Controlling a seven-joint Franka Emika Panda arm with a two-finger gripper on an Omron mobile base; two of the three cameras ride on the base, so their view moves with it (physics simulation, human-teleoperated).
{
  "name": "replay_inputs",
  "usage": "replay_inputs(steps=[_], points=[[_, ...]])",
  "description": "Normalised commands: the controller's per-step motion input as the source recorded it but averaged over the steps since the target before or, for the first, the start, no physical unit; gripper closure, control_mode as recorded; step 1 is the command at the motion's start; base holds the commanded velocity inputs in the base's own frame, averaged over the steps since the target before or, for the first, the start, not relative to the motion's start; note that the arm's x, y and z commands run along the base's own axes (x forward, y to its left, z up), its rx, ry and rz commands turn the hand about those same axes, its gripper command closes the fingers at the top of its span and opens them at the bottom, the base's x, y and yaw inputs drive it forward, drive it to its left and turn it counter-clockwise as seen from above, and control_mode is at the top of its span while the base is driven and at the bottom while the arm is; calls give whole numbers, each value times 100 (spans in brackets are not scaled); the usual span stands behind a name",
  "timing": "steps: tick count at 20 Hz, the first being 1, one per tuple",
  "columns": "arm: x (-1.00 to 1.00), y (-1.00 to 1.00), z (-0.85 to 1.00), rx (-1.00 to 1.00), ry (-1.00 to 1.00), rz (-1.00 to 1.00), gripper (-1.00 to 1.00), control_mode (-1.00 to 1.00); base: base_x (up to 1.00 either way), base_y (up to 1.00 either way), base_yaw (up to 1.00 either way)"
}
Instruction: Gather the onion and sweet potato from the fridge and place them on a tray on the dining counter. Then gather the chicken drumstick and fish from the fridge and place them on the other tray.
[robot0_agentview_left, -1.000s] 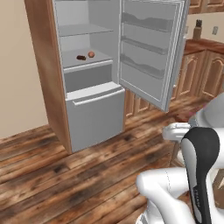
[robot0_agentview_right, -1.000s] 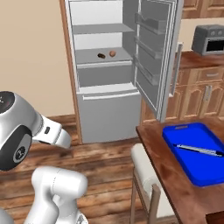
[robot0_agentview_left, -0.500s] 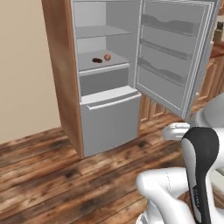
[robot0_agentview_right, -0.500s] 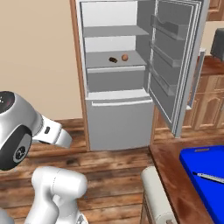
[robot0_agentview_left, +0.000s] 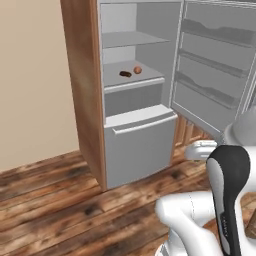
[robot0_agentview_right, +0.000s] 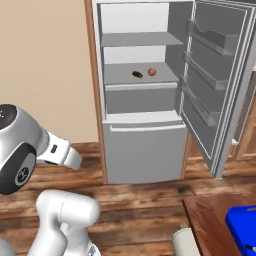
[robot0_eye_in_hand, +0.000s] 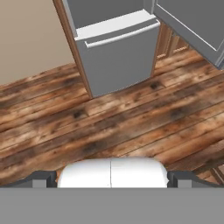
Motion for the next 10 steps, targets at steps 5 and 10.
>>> replay_inputs(steps=[5,10], points=[[0,0,0,0,0,0,-100,100,62,-26,9],[0,0,0,0,0,0,-100,100,58,-44,11]])
